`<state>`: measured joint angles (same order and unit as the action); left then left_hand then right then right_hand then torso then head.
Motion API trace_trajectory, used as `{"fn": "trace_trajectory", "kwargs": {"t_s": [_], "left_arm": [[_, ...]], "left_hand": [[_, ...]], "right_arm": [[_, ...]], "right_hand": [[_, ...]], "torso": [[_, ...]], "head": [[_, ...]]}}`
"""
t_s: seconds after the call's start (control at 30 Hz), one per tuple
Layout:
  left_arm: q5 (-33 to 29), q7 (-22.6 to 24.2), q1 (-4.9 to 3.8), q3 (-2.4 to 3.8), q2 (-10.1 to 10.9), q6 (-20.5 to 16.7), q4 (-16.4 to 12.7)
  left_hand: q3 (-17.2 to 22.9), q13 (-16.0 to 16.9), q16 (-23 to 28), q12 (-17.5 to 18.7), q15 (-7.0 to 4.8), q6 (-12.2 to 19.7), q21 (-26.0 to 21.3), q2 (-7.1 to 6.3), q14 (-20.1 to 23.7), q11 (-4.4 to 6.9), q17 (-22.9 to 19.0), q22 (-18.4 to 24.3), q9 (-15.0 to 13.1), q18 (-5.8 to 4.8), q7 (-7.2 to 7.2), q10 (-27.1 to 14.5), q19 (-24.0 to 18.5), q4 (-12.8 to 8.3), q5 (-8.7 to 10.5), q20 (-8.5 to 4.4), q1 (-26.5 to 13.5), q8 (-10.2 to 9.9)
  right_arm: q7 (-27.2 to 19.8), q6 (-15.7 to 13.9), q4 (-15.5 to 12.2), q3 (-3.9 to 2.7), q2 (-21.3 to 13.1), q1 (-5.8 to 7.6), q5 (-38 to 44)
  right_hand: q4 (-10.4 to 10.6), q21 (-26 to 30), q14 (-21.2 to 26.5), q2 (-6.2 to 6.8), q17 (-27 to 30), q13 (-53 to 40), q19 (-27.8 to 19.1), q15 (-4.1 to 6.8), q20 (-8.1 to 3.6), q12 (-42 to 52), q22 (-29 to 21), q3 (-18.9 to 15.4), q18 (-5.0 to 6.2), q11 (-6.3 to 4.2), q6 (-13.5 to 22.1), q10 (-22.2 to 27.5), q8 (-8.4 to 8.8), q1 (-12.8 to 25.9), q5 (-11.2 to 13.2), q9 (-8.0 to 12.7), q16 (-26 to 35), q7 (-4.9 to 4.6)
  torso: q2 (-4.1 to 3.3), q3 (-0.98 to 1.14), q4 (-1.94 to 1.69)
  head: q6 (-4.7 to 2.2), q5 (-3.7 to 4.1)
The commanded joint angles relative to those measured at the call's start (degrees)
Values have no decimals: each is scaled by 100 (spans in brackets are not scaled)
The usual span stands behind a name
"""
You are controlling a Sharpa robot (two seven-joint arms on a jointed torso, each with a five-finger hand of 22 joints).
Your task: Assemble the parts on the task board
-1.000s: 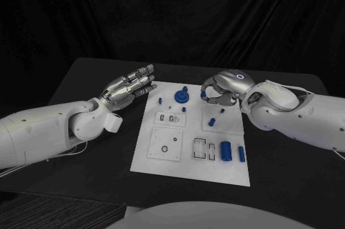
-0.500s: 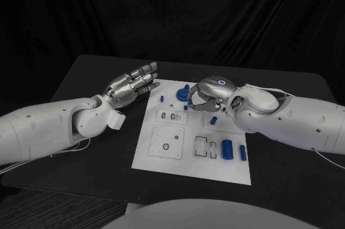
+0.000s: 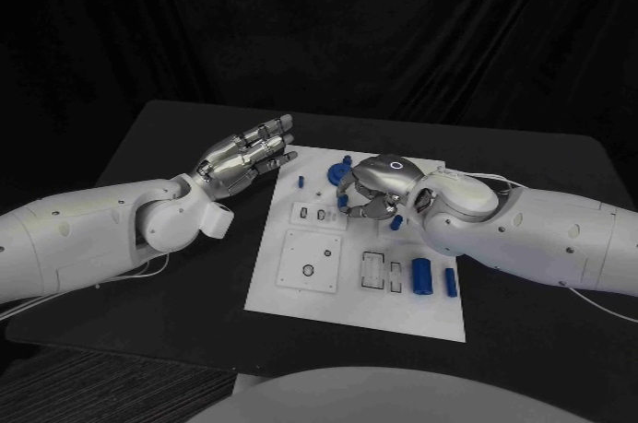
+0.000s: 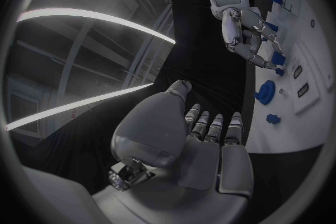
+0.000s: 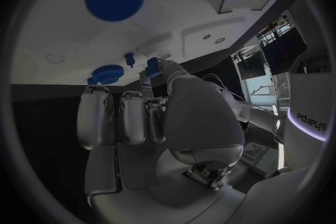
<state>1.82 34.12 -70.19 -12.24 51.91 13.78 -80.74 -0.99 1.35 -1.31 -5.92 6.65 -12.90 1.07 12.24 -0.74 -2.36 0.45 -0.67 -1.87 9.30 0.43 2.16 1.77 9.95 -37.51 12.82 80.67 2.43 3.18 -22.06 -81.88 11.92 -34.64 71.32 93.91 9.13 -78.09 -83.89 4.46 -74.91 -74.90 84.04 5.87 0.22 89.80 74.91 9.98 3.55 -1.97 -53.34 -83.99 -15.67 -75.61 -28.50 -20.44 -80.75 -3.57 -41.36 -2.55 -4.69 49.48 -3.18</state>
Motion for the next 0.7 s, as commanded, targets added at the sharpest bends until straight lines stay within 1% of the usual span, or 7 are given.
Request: {"fn": "trace_trajectory", "kwargs": {"t_s": [0.03, 0.17, 0.33, 0.57, 0.7], "left_arm": [[-4, 41, 5, 5, -10, 65, -8], [-4, 36, 4, 5, -16, 66, -9], [-4, 30, 4, 5, -19, 64, -7], [-4, 25, 4, 5, -21, 66, -3], [-4, 23, 4, 5, -20, 65, -4]], "left_hand": [[-5, -6, -26, -25, 22, -2, -9, -12, 2, 44, 6, -2, -5, 94, 32, 3, -9, -31, -23, 36, 65, 27], [4, -6, -23, -23, 20, 2, -11, -5, 3, 44, 6, -1, -5, 95, 37, 2, -12, -38, -26, 35, 67, 26], [4, -6, -23, -23, 20, 2, -11, -5, 3, 44, 6, -1, -5, 95, 37, 2, -12, -38, -26, 35, 67, 26], [4, -6, -23, -23, 20, 2, -11, -5, 3, 44, 6, -1, -5, 95, 37, 2, -12, -38, -26, 35, 67, 26], [4, -6, -23, -23, 20, 2, -11, -5, 3, 44, 6, -1, -5, 95, 37, 2, -12, -38, -26, 35, 67, 26]], "right_arm": [[107, 55, 19, -4, 28, -31, 7], [107, 56, 37, -4, 55, -47, 7], [105, 60, 44, -4, 74, -58, 7], [122, 113, 36, -4, 88, -66, 7], [145, 161, 29, -4, 96, -68, 7]], "right_hand": [[-35, 41, -375, 27, -21, -1510, 125, -48, 47, 20, 960, 2, -45, 39, -3, -601, 23, -7, 45, -3, 28, -40], [-36, 43, -374, 26, -14, -1510, 125, -53, 52, 20, 961, 2, -45, 45, -3, -601, 24, 3, 60, -5, 31, -45], [-39, 51, -373, 27, -5, -1510, 123, -58, 56, 20, 958, 2, -43, 51, -2, -601, 26, 13, 76, -8, 36, -49], [-51, 51, -372, 31, -4, -1510, 124, -69, 67, 20, 960, 3, -43, 61, 4, -601, 33, 29, 128, -12, 33, -56], [-109, 58, -369, 35, 15, -1510, 126, -82, 90, 20, 965, 10, -40, 71, 43, -601, 66, 63, 358, -25, 31, -68]], "torso": [[-2, 0, 4], [6, -3, -1], [8, -1, 4], [10, -11, 8], [6, -9, 15]], "head": [[-2, 7], [3, 0], [7, 13], [23, 14], [28, 25]]}}
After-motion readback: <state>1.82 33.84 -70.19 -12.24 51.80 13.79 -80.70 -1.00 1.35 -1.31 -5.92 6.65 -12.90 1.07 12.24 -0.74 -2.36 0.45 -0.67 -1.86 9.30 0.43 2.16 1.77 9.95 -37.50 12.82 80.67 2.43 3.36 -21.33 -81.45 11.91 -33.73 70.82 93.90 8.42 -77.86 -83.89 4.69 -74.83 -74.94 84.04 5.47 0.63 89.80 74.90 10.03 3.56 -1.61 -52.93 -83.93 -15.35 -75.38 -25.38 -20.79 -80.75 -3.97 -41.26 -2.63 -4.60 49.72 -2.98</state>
